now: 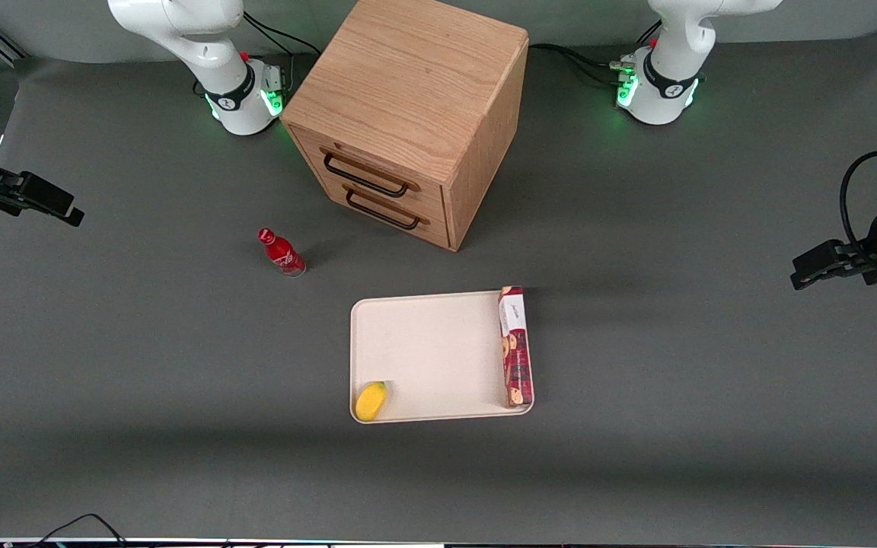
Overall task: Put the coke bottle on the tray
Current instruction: 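Move the open right gripper over the red Coca-Cola bottle, then lower the right gripper and close it around the bottle's base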
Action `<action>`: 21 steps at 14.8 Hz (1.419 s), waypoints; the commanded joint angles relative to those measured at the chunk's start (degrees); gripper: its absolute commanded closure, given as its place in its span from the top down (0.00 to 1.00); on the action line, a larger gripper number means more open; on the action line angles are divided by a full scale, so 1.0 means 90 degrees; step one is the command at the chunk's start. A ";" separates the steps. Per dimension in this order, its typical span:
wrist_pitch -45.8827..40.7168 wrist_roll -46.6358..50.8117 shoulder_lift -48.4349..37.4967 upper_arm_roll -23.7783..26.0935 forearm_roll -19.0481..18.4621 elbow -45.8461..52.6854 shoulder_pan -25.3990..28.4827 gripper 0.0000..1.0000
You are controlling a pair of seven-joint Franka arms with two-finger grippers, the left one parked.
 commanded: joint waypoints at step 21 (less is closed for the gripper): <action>0.4125 0.1752 0.0486 0.1900 0.0045 -0.4221 0.0095 1.00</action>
